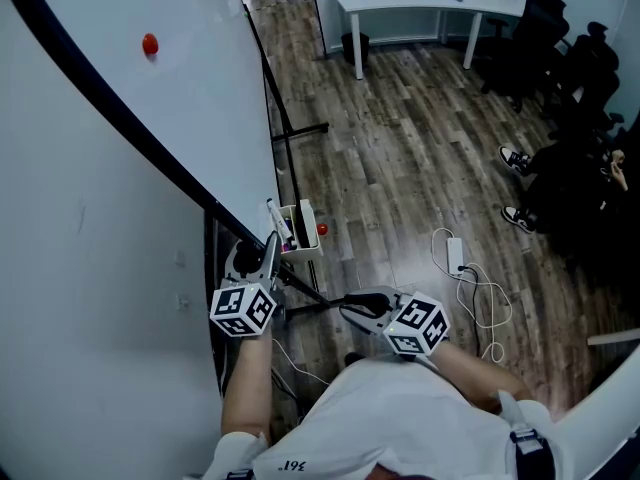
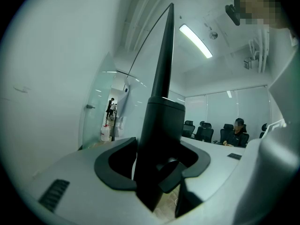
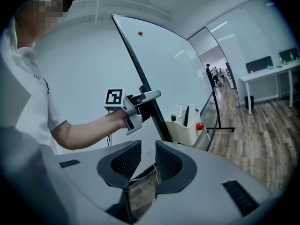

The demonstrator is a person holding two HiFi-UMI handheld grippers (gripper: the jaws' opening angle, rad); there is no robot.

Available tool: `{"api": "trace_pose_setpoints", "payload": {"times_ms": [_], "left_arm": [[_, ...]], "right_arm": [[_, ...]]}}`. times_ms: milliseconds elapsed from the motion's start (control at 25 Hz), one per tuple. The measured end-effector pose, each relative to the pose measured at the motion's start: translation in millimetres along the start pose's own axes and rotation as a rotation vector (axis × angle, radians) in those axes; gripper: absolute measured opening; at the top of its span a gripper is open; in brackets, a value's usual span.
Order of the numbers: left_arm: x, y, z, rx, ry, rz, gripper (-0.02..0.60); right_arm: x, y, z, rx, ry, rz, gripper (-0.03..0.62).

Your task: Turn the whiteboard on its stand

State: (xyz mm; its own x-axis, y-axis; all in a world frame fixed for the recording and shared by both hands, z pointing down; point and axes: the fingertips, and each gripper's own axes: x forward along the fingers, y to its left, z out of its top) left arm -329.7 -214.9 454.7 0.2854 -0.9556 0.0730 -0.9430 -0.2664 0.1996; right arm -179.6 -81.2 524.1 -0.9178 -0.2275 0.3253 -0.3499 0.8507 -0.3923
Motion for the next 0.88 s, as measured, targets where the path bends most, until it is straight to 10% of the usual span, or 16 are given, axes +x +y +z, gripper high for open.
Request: {"api": "trace_pose_setpoints", "payload": {"times_ms": [880], "left_arm": [[11,15,3,-0.004,0.002,0.003,0.227]], "right_arm": [[-3,1,3,-0.003,-0.009,-0.012,0.097]]}}
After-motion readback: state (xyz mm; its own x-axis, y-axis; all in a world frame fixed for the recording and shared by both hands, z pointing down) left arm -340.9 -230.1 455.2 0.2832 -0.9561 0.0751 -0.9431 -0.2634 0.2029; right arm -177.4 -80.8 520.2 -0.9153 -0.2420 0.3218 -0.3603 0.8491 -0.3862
